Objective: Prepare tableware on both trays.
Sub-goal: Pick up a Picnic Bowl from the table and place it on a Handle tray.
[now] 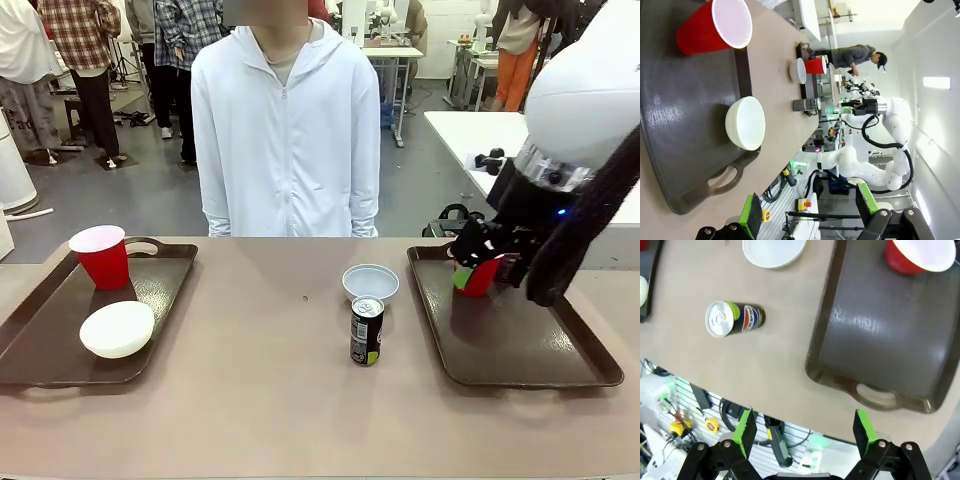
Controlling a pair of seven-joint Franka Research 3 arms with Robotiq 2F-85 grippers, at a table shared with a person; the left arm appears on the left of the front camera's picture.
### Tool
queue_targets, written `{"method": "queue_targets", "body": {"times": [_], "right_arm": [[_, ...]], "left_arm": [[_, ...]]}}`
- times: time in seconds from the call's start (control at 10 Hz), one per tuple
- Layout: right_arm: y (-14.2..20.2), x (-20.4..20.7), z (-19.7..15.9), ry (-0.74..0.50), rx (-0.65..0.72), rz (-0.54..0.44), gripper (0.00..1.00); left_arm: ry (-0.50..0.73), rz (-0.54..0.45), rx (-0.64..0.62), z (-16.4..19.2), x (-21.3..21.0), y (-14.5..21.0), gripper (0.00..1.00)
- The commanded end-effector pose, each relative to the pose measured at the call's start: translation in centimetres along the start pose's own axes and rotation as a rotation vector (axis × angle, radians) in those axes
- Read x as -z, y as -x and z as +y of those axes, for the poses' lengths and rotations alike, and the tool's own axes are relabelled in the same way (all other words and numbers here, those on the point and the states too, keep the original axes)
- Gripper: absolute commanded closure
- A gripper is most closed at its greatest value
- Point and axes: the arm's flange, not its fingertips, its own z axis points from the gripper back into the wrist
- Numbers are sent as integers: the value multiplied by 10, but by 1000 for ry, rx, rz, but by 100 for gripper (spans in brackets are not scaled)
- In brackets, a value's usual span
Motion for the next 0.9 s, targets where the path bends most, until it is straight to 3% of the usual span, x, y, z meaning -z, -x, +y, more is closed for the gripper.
{"method": "queue_targets", "body": {"times": [0.0,0.1,0.2,0.8], "right_arm": [[-23,18,11,-29,-50,16,0],[-22,15,12,-76,-79,62,0],[-9,12,4,-5,-14,7,0],[-13,9,7,-17,-30,3,0]], "left_arm": [[17,-10,6,-2,-1,1,0],[17,-10,6,-2,-1,1,0],[17,-10,6,-2,-1,1,0],[17,-10,6,-2,-1,1,0]]}}
